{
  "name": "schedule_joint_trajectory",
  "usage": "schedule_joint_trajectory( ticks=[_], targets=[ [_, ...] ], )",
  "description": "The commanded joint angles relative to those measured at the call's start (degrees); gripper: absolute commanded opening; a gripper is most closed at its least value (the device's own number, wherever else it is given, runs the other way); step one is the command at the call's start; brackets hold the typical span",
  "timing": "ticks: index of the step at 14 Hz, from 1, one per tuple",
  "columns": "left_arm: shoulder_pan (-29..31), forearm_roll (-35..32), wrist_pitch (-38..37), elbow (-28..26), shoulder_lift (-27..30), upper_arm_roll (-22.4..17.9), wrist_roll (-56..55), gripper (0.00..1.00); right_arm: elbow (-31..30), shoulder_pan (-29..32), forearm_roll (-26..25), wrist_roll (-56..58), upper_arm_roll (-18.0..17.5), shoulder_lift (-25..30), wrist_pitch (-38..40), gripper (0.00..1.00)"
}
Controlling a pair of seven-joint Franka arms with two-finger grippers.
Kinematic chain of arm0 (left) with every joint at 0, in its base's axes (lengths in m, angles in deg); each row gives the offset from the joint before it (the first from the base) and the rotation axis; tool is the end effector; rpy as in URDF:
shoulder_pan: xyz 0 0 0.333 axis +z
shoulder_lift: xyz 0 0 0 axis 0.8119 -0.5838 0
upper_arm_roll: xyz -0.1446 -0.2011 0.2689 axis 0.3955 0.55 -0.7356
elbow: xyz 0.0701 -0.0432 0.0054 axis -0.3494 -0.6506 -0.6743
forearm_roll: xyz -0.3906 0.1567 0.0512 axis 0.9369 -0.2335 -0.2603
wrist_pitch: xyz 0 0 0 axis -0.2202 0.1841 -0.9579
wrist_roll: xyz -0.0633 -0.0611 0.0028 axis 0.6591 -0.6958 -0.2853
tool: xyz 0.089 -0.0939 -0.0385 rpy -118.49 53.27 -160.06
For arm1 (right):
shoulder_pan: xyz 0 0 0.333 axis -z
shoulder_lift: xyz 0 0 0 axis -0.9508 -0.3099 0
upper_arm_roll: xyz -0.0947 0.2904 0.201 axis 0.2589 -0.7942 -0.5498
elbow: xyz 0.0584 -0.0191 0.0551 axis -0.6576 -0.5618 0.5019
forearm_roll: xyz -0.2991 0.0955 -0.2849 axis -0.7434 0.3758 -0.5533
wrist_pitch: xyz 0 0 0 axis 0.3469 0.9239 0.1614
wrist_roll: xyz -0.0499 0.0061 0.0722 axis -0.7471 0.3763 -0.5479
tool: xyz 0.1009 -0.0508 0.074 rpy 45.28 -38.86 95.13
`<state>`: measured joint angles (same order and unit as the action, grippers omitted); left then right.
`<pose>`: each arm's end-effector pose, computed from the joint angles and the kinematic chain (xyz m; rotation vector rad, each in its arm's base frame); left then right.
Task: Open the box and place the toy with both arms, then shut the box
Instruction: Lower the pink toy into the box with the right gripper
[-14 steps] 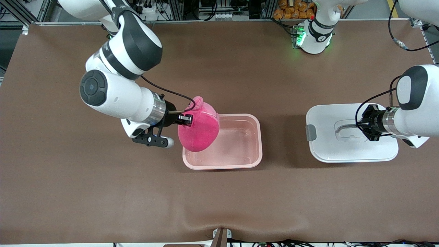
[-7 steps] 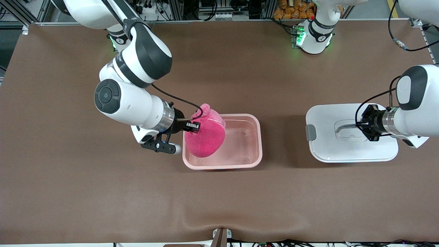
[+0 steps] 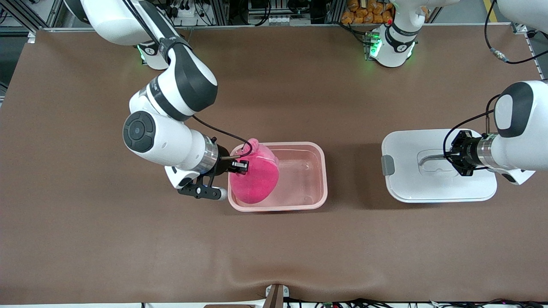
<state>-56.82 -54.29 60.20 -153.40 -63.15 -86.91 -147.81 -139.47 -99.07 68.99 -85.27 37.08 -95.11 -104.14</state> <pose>0.6666 -0.0013 0.4294 -2.0571 -2.0138 0.2860 0.7095 0.4056 0.4669 -2.7774 0.2387 0.1412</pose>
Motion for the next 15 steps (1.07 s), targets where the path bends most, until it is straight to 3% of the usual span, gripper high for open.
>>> schedule_joint_trajectory(
  ticks=[1,9,15],
  targets=[
    [-0.1,-1.3,0.0,0.2,-0.4,0.1,-0.2,0.00,2.3,-0.8,-1.5,1.0,0.1,-2.7,-0.1,0.00],
    [-0.4,-1.3,0.3,0.2,-0.7,0.1,-0.8,0.00,2.0,-4.3,-5.6,0.7,0.1,-8.0,-5.6,0.00],
    [-0.3,-1.3,0.3,0.3,-0.9,0.1,-0.8,0.00,1.6,-6.3,-5.8,-4.6,0.1,-11.3,-11.9,0.00]
  ],
)
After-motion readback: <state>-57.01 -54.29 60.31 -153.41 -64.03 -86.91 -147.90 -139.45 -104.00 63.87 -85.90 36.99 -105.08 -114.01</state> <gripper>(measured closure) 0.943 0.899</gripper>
